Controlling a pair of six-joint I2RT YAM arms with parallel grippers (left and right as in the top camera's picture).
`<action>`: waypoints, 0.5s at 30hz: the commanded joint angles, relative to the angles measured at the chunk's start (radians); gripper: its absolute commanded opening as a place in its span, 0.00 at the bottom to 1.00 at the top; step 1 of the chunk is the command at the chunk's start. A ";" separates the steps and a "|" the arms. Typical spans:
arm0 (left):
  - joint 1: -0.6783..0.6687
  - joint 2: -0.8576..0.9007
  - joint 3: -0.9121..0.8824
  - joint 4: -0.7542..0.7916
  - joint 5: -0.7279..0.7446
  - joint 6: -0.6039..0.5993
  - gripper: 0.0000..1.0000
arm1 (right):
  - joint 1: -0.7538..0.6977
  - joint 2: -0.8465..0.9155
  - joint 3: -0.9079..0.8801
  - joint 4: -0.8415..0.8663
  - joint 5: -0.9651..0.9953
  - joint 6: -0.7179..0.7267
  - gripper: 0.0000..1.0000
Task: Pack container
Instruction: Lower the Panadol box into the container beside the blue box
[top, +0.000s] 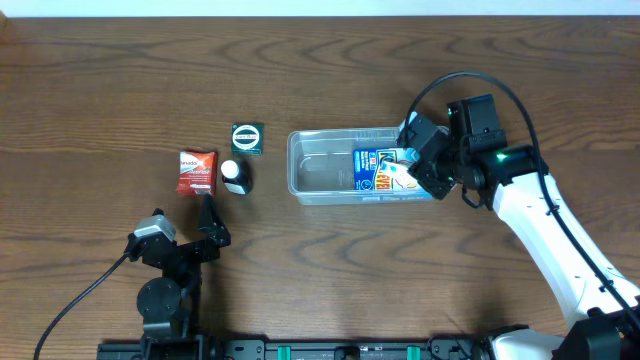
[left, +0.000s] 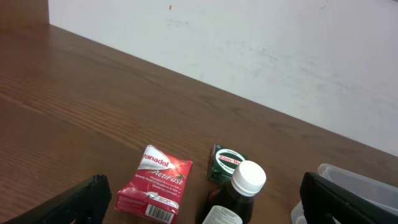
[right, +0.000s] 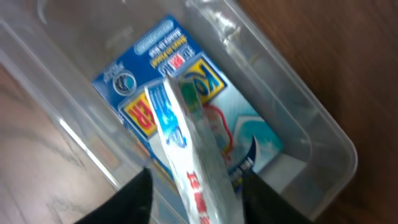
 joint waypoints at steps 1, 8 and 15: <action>0.004 -0.005 -0.023 -0.034 -0.009 0.016 0.98 | 0.008 0.001 -0.005 0.018 -0.098 0.185 0.35; 0.004 -0.005 -0.023 -0.034 -0.009 0.017 0.98 | 0.028 0.001 -0.005 0.043 -0.124 0.383 0.08; 0.004 -0.005 -0.023 -0.034 -0.009 0.017 0.98 | 0.053 0.038 -0.005 0.061 -0.058 0.568 0.01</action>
